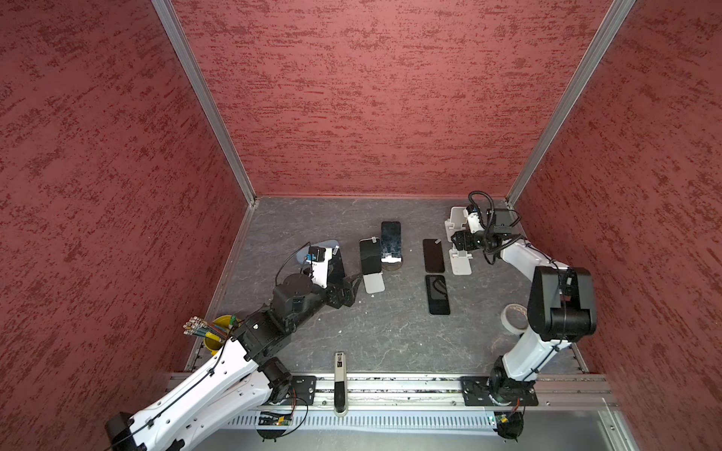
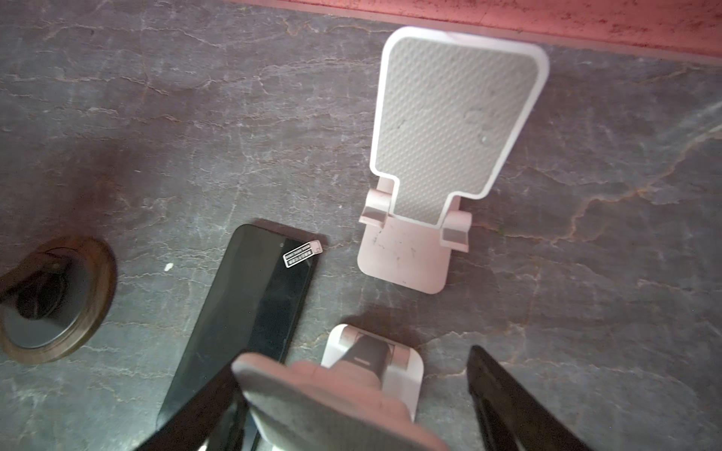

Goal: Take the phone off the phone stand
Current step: 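Set the white stand down beside the other stand and open the right gripper, then swing the right gripper back toward the phones standing on stands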

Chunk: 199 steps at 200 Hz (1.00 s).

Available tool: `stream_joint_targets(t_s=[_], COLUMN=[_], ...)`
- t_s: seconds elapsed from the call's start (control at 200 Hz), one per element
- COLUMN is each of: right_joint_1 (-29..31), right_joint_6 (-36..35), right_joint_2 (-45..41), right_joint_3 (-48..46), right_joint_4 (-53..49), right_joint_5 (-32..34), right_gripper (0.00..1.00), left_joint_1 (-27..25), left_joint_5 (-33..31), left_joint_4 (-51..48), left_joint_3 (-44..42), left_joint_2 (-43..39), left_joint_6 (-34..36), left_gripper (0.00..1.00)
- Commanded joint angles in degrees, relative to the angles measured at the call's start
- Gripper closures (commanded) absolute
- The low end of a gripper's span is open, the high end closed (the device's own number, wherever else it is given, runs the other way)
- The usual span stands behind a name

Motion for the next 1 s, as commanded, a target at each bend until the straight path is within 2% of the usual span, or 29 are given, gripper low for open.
stream_joint_targets(t_s=[0.0,0.08,0.486,0.722,0.992], right_joint_1=[-0.1,-0.2,1.9,9.3,20.7], right_joint_6=[2.3,3.3,9.4,11.1,15.6], right_joint_2=[-2.5,-4.7,-15.3,-19.9,-20.0], right_joint_3=[-2.5,-3.3,-5.7,-5.3,-4.3], right_joint_4=[3.6,4.6,6.3,4.5,3.2], right_joint_5=[1.8,0.9,0.9,5.1,9.0], right_gripper=[0.05,0.01,0.01,0.01,0.01], left_joint_1=[0.3,0.3,0.2,0.3,0.2], left_joint_5=[-1.1,-1.2,-4.0,-6.4,-10.9], left_joint_4=[-1.1,-0.9,-2.8,-4.4,-7.8], left_joint_3=[-0.1,0.3,2.5,2.9,3.2], left_joint_2=[0.1,0.9,4.4,5.3,5.5], left_joint_6=[-0.4,-0.7,-2.8,-4.7,-6.6], left_gripper=[0.01,0.01,0.01,0.01,0.01])
